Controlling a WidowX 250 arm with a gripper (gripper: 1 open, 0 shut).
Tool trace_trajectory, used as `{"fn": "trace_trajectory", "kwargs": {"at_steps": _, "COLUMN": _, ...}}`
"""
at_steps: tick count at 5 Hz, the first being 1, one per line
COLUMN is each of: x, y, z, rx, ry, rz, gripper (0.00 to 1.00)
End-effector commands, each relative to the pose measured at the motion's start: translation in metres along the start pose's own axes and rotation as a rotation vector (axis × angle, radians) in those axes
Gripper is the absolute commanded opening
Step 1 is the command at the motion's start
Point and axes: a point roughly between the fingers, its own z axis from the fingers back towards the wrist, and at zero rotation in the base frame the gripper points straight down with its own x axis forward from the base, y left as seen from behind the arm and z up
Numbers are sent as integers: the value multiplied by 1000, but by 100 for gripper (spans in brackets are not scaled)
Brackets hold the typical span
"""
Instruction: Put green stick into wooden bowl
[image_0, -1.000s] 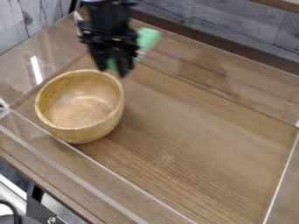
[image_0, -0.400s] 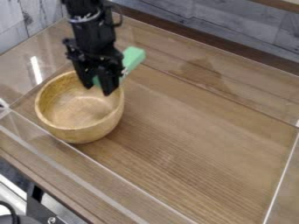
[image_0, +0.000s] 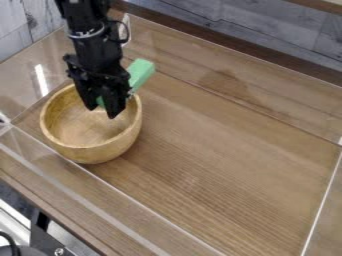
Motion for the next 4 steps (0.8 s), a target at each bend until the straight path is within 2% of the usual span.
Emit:
{"fn": "trace_trajectory", "kwargs": {"at_steps": 1, "x": 0, "y": 5, "z": 3, "rx": 11, "ry": -13, "rz": 14, "gripper": 0}}
{"fn": "trace_trajectory", "kwargs": {"at_steps": 2, "x": -1, "y": 6, "z": 3, "rx": 8, "ry": 0, "rz": 20, "gripper": 100}}
{"fn": "trace_trajectory", "kwargs": {"at_steps": 3, "x": 1, "y": 4, "z": 8, "rx": 1, "ry": -2, "rz": 28, "gripper": 100}}
{"fn": "trace_trajectory", "kwargs": {"at_steps": 4, "x": 1, "y": 5, "z": 5, "rx": 5, "ry": -5, "rz": 32, "gripper": 100}}
